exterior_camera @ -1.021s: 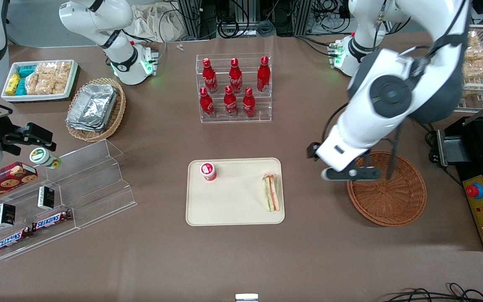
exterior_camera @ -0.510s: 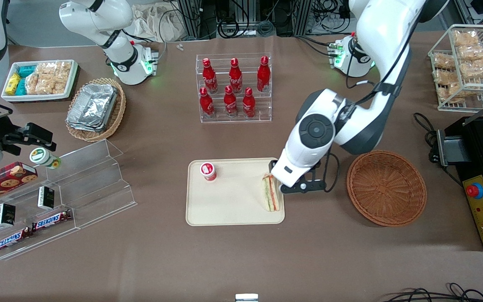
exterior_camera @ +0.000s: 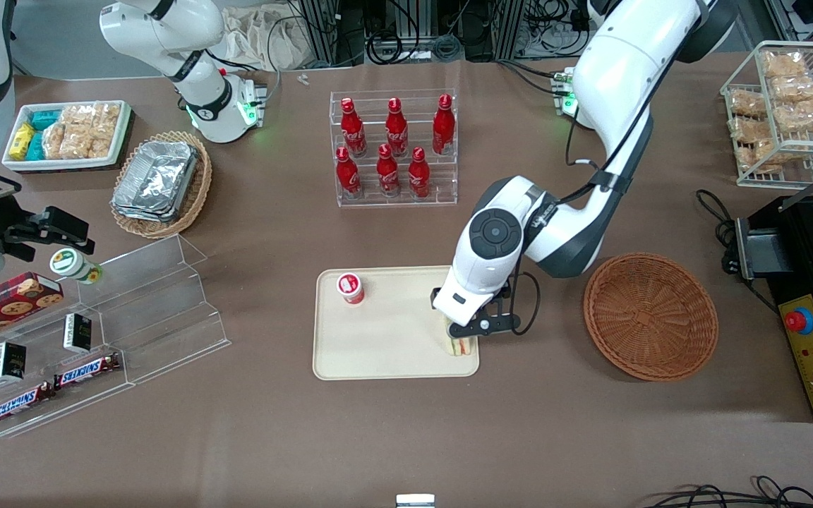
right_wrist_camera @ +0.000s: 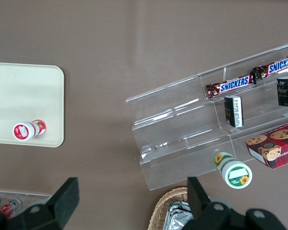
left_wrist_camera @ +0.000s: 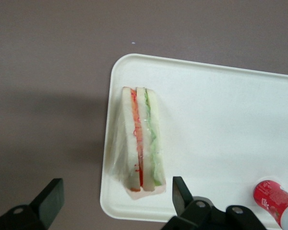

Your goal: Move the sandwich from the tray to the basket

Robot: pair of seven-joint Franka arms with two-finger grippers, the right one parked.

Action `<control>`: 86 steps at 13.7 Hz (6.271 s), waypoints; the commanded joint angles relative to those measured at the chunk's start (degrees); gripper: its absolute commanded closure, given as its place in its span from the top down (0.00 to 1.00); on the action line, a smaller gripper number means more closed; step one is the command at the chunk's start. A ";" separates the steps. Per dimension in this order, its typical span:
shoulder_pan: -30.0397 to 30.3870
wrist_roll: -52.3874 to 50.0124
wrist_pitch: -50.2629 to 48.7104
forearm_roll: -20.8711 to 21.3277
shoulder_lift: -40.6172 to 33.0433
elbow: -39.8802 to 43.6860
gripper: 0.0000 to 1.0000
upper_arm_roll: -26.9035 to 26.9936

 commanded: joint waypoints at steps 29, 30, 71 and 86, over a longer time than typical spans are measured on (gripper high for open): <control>15.17 10.31 -27.91 -6.47 -16.44 0.38 0.04 0.37; 16.84 10.31 -28.36 -6.38 -16.54 0.37 0.04 0.38; 32.15 20.21 -32.20 -3.04 -11.08 -5.26 0.99 2.84; 32.23 42.48 -36.18 -3.57 -15.75 12.15 0.99 2.66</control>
